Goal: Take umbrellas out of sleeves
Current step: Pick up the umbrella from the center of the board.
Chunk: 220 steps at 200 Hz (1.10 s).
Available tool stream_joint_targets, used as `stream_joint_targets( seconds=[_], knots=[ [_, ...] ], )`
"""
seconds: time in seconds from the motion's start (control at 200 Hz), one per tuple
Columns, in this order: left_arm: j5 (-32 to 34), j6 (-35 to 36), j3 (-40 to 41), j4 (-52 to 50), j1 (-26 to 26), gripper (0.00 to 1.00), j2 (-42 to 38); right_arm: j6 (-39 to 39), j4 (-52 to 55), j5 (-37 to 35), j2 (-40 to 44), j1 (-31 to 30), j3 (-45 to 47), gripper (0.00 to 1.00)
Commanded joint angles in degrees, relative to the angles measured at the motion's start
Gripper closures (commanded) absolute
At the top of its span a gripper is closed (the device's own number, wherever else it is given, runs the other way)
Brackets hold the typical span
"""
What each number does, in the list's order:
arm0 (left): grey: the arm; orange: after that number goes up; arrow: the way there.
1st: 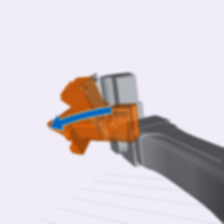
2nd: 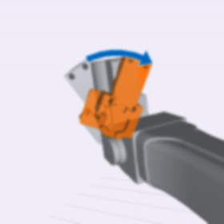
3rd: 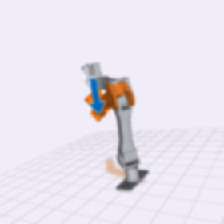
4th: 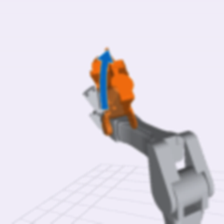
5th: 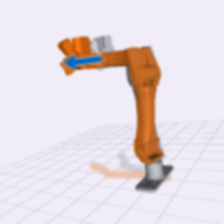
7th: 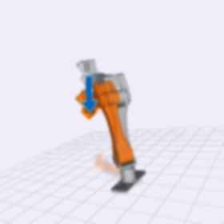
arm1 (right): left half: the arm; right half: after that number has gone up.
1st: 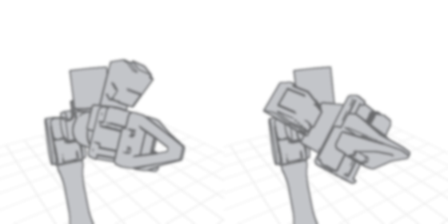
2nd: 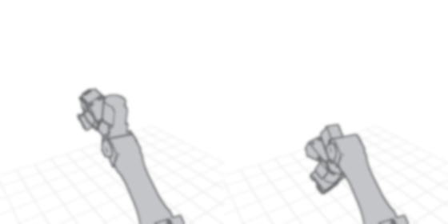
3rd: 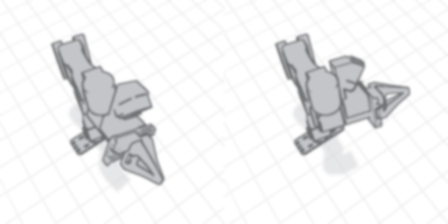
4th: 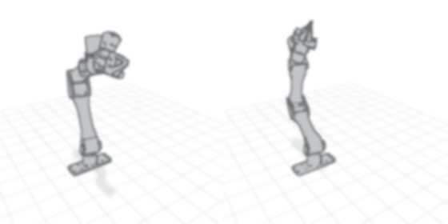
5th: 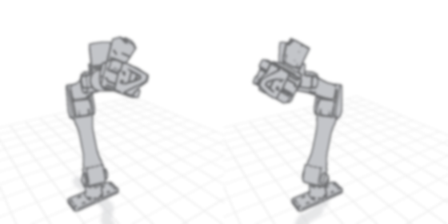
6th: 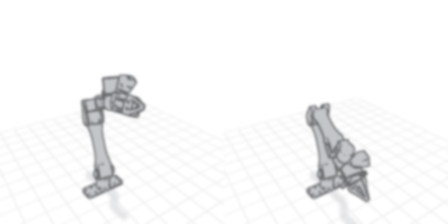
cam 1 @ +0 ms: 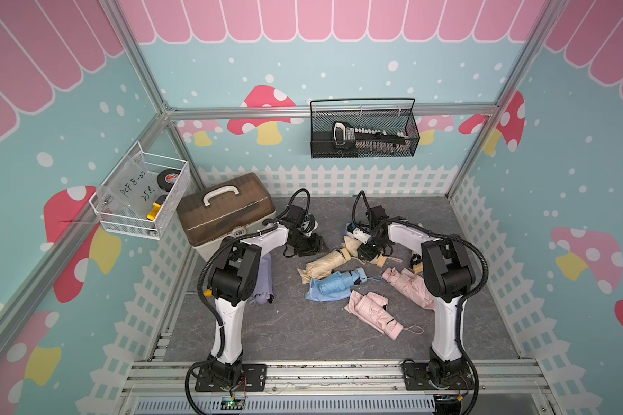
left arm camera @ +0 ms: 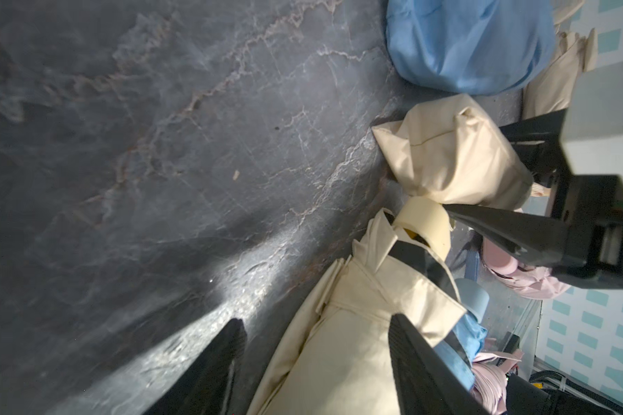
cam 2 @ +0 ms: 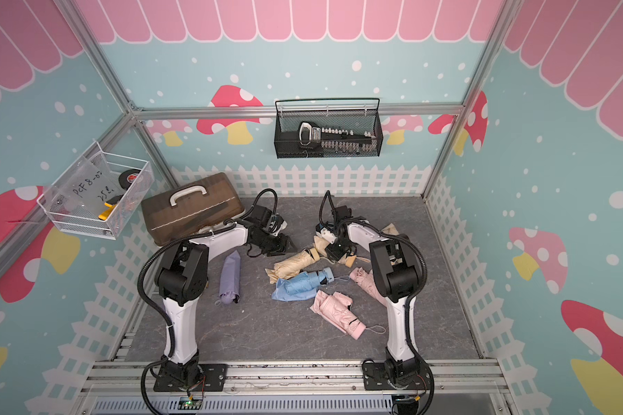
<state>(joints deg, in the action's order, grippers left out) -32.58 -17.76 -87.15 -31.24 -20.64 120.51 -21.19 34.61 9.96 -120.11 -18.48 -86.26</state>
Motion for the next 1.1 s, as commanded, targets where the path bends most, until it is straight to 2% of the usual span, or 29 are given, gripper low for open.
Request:
stream_joint_targets(
  seconds=[0.0, 0.035, 0.155, 0.525, 0.74, 0.875, 0.976, 1.096],
  knots=[
    [0.5, 0.7, 0.5, -0.6, 0.2, 0.37, -2.8, -0.9, -1.3, -0.6, 0.8, -0.3, 2.6, 0.59],
    [0.4, 0.6, 0.5, -0.6, 0.2, 0.37, -2.9, -1.2, -2.0, -0.5, 1.6, -0.2, 3.1, 0.63],
    [-1.3, -0.2, 0.2, 0.9, 0.4, 0.36, -3.2, -3.5, -4.7, 2.0, 4.8, -0.1, 5.9, 0.7],
    [-4.6, -0.4, -0.7, 4.2, 0.9, 0.36, -5.3, -1.5, -5.9, 9.2, 10.8, 3.3, 7.0, 0.71],
    [-7.8, -0.6, 0.2, 6.8, 0.9, 0.35, -6.7, -0.8, -5.9, 19.9, 14.8, 4.2, 7.6, 0.73],
    [-13.0, -2.1, 2.3, 13.2, 0.7, 0.34, -7.8, -3.0, -2.3, 27.3, 13.9, 4.4, 5.6, 0.73],
    [-15.7, -0.7, 2.8, 16.2, -0.2, 0.33, -7.3, -5.1, -1.7, 30.8, 13.0, 4.3, 5.8, 0.71],
    [-19.6, -0.4, 5.8, 25.5, -0.2, 0.31, -7.1, -6.6, -1.5, 33.6, 11.8, 4.2, 5.2, 0.7]
  ],
)
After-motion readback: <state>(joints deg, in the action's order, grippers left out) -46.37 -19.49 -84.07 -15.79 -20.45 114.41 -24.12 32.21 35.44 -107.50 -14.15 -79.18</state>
